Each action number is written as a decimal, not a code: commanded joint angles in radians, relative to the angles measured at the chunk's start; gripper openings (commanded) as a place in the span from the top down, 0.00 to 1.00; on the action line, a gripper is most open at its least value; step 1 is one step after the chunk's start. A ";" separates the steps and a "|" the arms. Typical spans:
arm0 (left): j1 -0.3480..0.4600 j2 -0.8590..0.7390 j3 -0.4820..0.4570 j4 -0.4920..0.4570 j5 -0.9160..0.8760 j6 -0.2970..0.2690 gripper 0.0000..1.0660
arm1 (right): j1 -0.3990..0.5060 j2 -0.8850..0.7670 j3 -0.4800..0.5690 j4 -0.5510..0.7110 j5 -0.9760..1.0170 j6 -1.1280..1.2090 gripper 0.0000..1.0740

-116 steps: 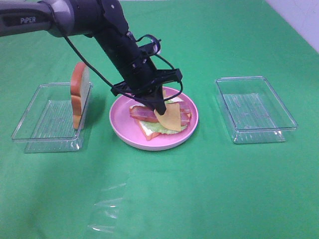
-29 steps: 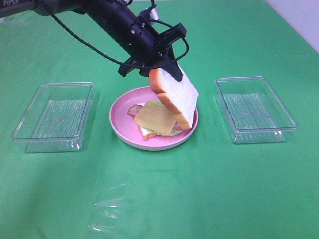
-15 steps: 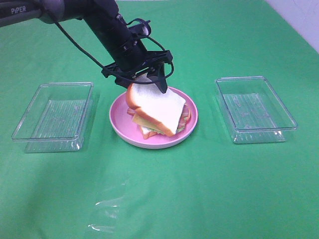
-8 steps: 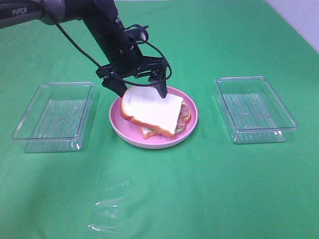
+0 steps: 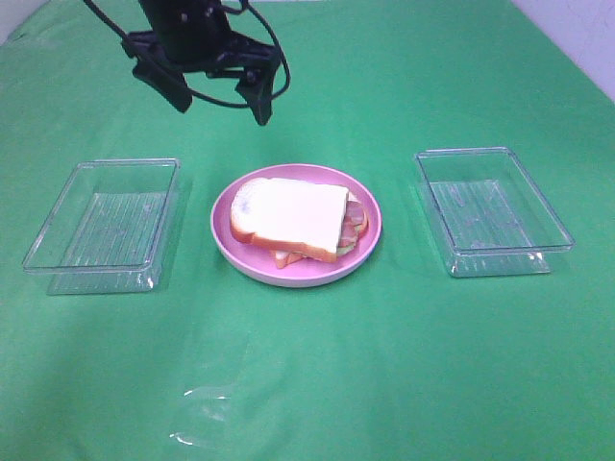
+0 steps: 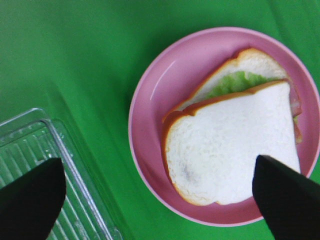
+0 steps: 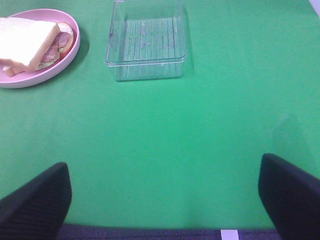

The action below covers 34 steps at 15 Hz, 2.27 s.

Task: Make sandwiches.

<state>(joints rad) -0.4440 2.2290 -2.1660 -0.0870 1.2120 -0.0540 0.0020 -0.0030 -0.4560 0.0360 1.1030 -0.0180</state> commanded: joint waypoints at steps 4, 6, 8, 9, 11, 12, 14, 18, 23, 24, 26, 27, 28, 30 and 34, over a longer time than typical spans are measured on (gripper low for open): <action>0.013 -0.273 0.118 0.143 0.107 -0.002 0.12 | -0.001 -0.032 0.004 0.001 -0.005 -0.011 0.10; 0.096 -0.396 0.260 0.159 0.107 -0.002 0.12 | -0.001 -0.032 0.004 0.001 -0.005 -0.011 0.10; 0.225 -0.532 0.436 0.145 0.107 -0.001 0.12 | -0.001 -0.032 0.004 0.001 -0.005 -0.011 0.10; 0.279 -0.597 0.520 0.135 0.107 -0.001 0.12 | -0.001 -0.032 0.004 0.001 -0.005 -0.011 0.10; 0.402 -0.781 0.736 0.117 0.106 0.015 0.12 | -0.001 -0.032 0.004 0.001 -0.005 -0.011 0.10; 0.431 -0.831 0.790 0.113 0.106 0.017 0.12 | -0.001 -0.032 0.004 0.001 -0.005 -0.011 0.10; 0.516 -1.146 1.049 0.101 0.061 0.017 0.12 | -0.001 -0.032 0.004 0.001 -0.005 -0.011 0.10; 0.516 -1.525 1.235 0.108 0.057 0.017 0.13 | -0.001 -0.032 0.004 0.001 -0.005 -0.011 0.10; 0.516 -2.069 1.458 0.103 -0.038 0.000 0.13 | -0.001 -0.032 0.004 0.001 -0.005 -0.011 0.10; 0.516 -2.147 1.505 0.103 -0.076 0.003 0.13 | -0.001 -0.032 0.004 0.001 -0.005 -0.011 0.10; 0.516 -2.231 1.556 0.103 -0.099 0.019 0.13 | -0.001 -0.032 0.004 0.001 -0.005 -0.011 0.10; 0.516 -2.259 1.591 0.101 -0.090 0.026 0.13 | -0.001 -0.032 0.004 0.001 -0.005 -0.011 0.10; 0.515 -2.249 1.624 0.079 -0.086 0.025 0.13 | -0.001 -0.033 0.004 0.000 -0.005 -0.011 0.10; 0.515 -2.253 1.648 0.031 -0.135 0.059 0.13 | -0.001 -0.030 0.004 0.002 -0.005 -0.011 0.10; 0.515 -2.253 1.648 0.025 -0.134 0.068 0.13 | -0.001 -0.027 0.004 0.009 -0.005 -0.011 0.10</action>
<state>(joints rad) 0.0710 -0.0060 -0.5210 -0.0550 1.0940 0.0120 0.0020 -0.0030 -0.4560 0.0410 1.1030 -0.0180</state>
